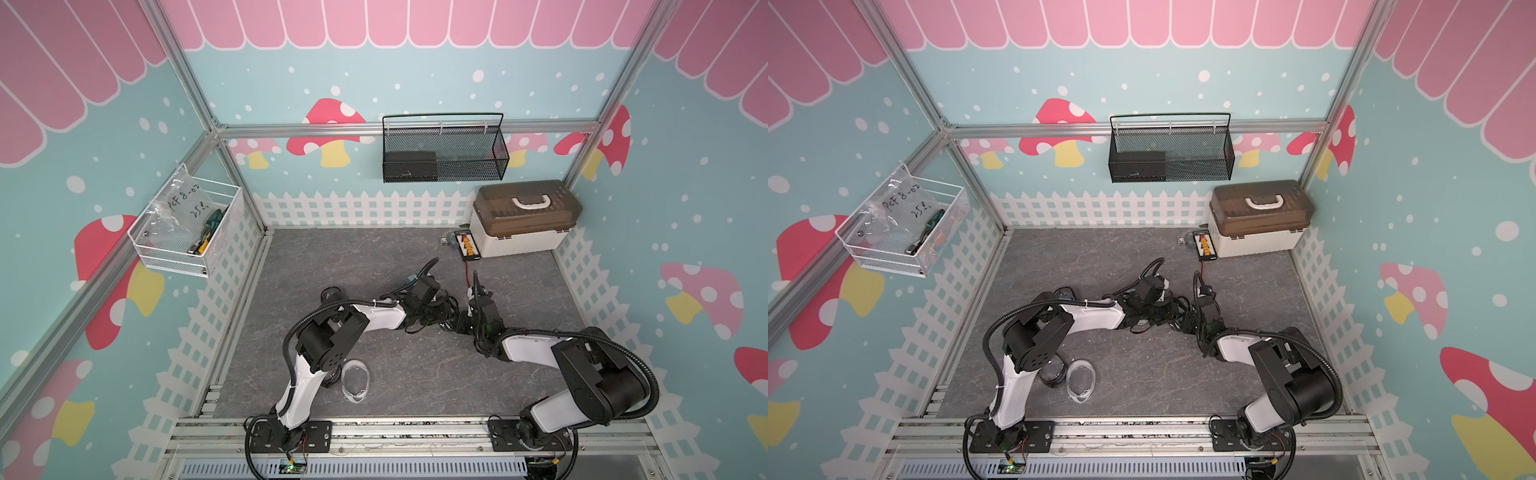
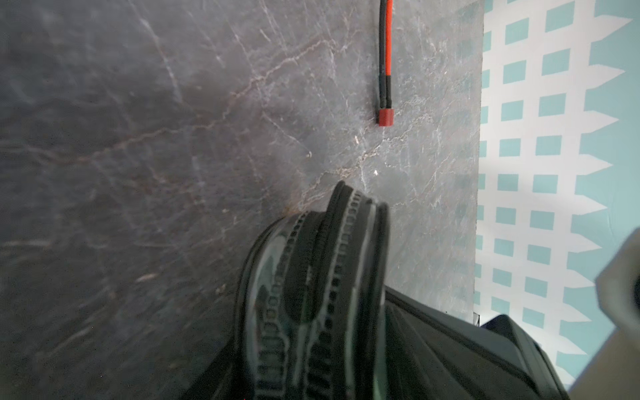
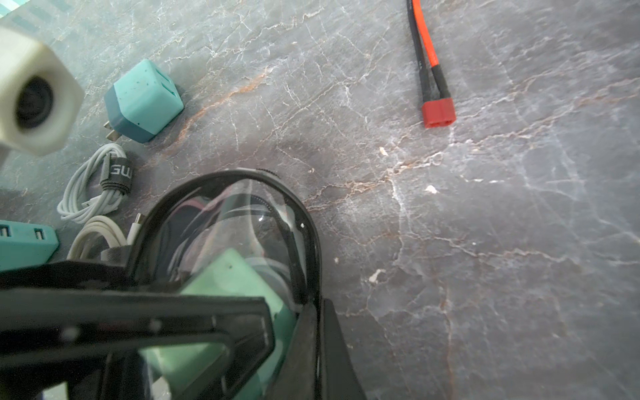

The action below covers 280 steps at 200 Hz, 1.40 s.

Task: Pack away charging kits
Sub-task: Close the storage bag at the center of the board, then pick up the storage bag at the center of the board.

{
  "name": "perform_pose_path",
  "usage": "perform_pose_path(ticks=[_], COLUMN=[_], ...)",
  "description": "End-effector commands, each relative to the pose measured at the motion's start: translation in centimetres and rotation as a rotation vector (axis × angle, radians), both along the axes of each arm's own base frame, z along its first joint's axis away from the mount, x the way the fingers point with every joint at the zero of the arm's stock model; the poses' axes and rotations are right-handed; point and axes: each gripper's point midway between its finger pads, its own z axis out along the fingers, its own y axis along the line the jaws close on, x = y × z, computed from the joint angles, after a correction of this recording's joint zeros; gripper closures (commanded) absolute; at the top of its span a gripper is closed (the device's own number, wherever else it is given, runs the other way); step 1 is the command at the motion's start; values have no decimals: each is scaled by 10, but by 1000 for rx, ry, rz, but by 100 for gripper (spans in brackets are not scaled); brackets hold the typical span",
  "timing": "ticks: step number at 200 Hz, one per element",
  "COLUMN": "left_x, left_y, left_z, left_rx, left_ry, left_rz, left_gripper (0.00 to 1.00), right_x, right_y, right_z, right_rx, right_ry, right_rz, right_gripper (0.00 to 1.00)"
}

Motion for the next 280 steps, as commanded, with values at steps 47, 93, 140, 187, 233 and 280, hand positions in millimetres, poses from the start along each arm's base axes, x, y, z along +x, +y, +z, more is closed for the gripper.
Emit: perform_pose_path(ticks=[47, 93, 140, 187, 233, 280], left_x=[8, 2, -4, -18, -22, -26], left_y=[36, 22, 6, -5, -3, 2], left_z=[-28, -31, -33, -47, -55, -61], left_rx=[107, 113, 91, 103, 129, 153], left_ry=[103, 127, 133, 173, 191, 196], left_rz=[8, -93, -141, -161, -161, -166], left_gripper=[36, 38, 36, 42, 53, 43], right_x=[-20, -16, -10, -7, -4, -1], right_y=[-7, -2, 3, 2, 2, 5], right_z=[-28, -21, -16, -15, -12, -10], right_rx=[-55, -57, -40, -37, -29, -18], right_ry=[89, 61, 46, 42, 36, 35], right_rz=[53, 95, 104, 89, 84, 86], right_gripper=[100, 100, 100, 100, 100, 100])
